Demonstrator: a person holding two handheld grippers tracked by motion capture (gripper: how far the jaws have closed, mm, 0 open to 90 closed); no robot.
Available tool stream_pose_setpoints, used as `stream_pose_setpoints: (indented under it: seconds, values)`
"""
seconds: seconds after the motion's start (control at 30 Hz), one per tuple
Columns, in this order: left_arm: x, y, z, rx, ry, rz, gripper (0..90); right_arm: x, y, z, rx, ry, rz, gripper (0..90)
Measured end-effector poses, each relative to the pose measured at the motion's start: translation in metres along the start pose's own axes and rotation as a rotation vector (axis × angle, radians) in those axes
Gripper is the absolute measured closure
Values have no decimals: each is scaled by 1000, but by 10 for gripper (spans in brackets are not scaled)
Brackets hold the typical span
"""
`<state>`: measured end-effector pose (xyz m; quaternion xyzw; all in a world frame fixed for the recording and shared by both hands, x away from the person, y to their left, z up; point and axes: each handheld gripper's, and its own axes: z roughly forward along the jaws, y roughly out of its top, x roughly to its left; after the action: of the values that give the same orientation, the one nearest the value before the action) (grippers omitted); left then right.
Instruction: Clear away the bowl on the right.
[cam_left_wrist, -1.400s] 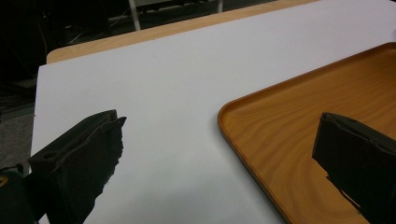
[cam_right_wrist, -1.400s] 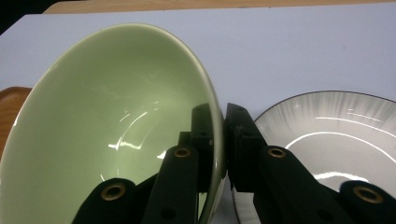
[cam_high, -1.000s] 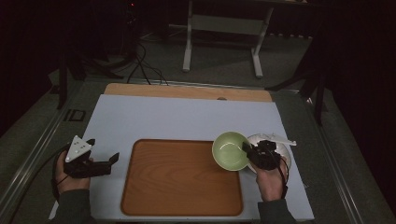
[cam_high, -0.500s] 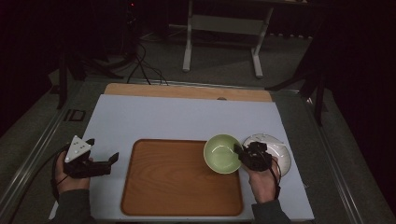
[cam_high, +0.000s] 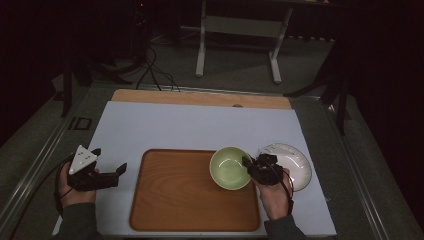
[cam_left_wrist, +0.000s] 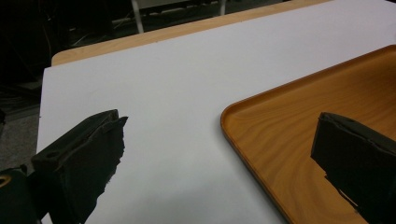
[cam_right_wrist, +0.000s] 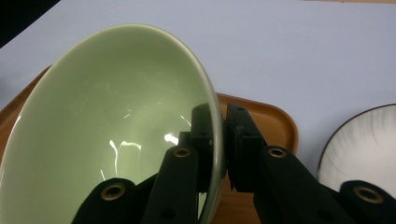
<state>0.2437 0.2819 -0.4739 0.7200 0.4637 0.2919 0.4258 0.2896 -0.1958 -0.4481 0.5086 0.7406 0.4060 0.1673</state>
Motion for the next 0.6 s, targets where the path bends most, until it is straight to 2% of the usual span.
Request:
stream_pose_setpoints:
  seconds: [0.6]
  values:
    - [0, 0, 0, 0, 2, 2, 25, 13, -1, 3, 10, 21, -31, 822]
